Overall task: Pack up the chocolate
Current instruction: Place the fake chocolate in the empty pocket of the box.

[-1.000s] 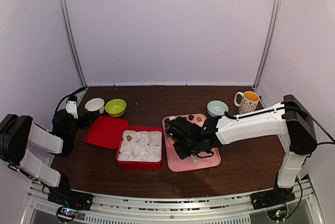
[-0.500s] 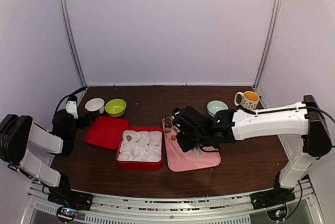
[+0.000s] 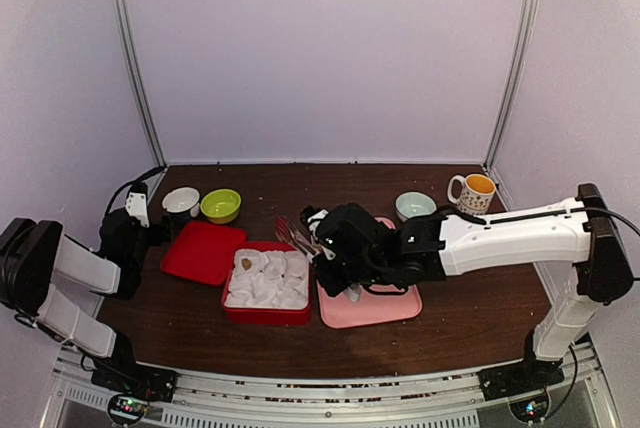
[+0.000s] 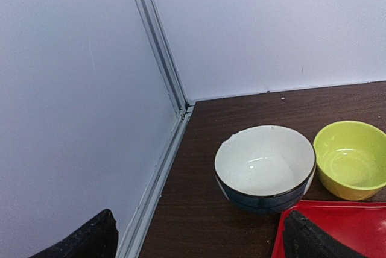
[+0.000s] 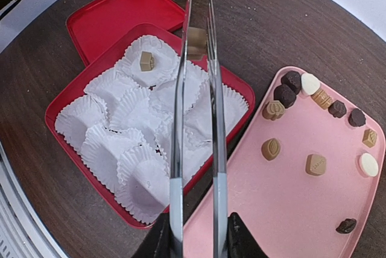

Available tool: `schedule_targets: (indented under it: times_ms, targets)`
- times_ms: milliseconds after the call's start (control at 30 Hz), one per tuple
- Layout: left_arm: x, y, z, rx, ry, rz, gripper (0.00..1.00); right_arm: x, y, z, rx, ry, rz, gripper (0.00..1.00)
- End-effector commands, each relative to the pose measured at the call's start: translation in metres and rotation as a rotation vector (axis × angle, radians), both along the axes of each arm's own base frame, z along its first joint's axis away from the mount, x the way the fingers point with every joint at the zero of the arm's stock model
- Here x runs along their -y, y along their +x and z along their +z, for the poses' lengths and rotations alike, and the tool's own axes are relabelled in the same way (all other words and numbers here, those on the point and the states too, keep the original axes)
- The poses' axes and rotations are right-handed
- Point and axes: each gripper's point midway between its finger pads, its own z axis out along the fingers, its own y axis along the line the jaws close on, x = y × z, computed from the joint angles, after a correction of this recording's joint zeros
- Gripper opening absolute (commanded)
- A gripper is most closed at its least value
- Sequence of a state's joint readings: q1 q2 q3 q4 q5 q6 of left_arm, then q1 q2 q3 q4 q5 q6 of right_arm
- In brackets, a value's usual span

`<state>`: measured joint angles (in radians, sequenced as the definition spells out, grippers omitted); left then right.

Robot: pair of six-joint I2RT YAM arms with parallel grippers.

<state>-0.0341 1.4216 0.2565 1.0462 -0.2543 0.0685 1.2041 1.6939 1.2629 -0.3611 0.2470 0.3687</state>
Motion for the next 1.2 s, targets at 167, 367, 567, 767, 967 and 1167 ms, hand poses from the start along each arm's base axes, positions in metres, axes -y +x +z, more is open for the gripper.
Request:
schedule_targets:
  times_ms: [167, 367, 567, 767, 967, 1167]
  targets:
    - [-0.003, 0.005, 0.016, 0.061, -0.012, 0.009, 0.98, -0.036, 0.005, -0.011, -0.012, 0.029, 0.039, 0.24]
    - [-0.003, 0.005, 0.016, 0.062, -0.012, 0.009, 0.98, -0.039, 0.007, -0.032, -0.026, -0.014, 0.032, 0.26]
    - [-0.003, 0.005, 0.016, 0.06, -0.012, 0.009, 0.98, -0.039, 0.007, -0.045, -0.039, -0.036, 0.024, 0.33]
    - [-0.002, 0.006, 0.016, 0.061, -0.012, 0.008, 0.98, -0.037, 0.009, -0.04, -0.027, -0.037, 0.015, 0.37]
    - [-0.003, 0.005, 0.016, 0.06, -0.012, 0.009, 0.98, -0.029, 0.012, -0.017, 0.011, -0.021, -0.006, 0.37]
    - [-0.003, 0.005, 0.016, 0.062, -0.012, 0.009, 0.98, -0.009, 0.013, 0.002, 0.051, -0.013, -0.046, 0.37]
